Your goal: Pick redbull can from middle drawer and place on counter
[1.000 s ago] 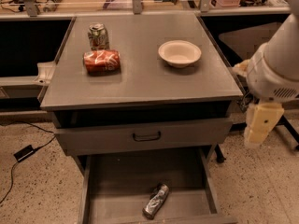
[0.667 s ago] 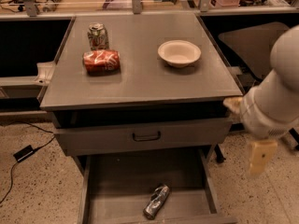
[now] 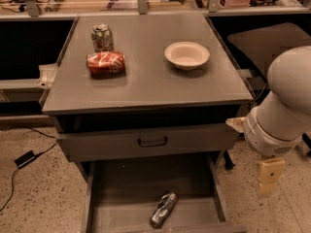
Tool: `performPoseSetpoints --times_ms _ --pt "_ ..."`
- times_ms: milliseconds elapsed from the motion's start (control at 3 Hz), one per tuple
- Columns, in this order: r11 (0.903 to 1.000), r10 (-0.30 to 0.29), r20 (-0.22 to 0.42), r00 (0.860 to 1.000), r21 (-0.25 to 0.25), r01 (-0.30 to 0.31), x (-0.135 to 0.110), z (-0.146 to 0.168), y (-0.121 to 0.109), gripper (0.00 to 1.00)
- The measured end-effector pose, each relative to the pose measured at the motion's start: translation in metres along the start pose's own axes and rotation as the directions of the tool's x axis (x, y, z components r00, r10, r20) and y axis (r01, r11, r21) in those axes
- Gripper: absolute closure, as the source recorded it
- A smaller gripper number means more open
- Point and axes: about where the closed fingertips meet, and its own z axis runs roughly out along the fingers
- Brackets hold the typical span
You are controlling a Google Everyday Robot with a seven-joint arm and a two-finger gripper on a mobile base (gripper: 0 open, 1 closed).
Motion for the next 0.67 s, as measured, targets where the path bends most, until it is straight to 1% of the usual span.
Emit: performPoseSetpoints --times_ms 333,667 --pt "0.9976 -0.053 0.118 0.992 -0.039 0.058 -0.013 0.048 0.016 0.0" --pt "0.9711 -0.226 0.242 0.944 -0.02 0.238 -0.039 0.118 0.045 0.0"
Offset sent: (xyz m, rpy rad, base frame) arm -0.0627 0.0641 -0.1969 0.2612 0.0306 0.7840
